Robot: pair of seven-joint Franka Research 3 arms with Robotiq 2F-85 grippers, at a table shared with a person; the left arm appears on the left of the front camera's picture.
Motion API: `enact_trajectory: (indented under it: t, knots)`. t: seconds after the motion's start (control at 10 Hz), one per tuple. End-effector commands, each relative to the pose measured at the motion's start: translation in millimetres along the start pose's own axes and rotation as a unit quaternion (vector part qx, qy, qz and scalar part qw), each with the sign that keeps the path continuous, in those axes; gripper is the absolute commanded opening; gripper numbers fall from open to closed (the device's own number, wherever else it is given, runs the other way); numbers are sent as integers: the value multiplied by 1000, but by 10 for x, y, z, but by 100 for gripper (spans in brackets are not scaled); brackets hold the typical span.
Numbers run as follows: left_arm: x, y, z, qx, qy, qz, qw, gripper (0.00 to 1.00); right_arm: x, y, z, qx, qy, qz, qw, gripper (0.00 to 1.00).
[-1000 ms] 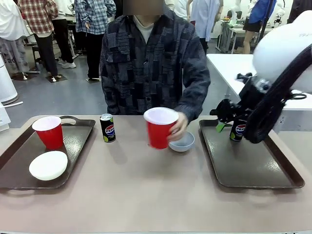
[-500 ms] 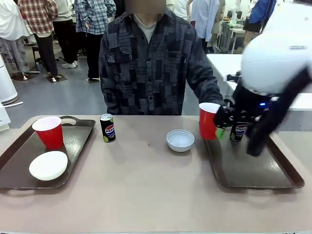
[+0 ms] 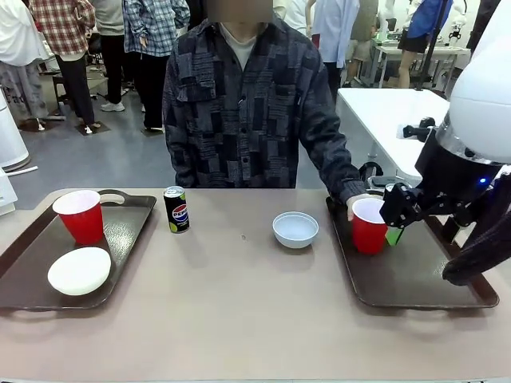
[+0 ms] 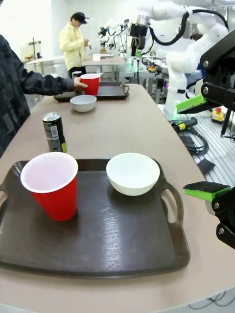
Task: Prepare tableware on both trays.
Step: Pick up a Picnic Bowl from the table and place it on a Handle tray.
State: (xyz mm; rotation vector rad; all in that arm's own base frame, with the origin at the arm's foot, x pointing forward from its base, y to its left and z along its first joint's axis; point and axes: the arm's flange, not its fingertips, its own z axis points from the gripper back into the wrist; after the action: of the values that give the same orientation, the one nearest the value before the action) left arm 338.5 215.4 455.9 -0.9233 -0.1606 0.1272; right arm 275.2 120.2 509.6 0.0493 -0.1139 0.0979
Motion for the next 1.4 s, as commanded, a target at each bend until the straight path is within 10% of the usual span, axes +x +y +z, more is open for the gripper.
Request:
enact_trajectory:
  t: [0.0, 0.8, 1.3]
  knots:
    - [0, -13, 6, -1, -1, 0, 1000, 74, 108, 23, -78, 16, 3, -10, 1000, 100]
    - [0, -13, 6, -1, -1, 0, 1000, 74, 1484, 555, -1154, -16, -69, -116, 991, 100]
    - [0, -13, 6, -1, -1, 0, 1000, 74, 1381, 526, -1209, 11, -58, -96, 994, 100]
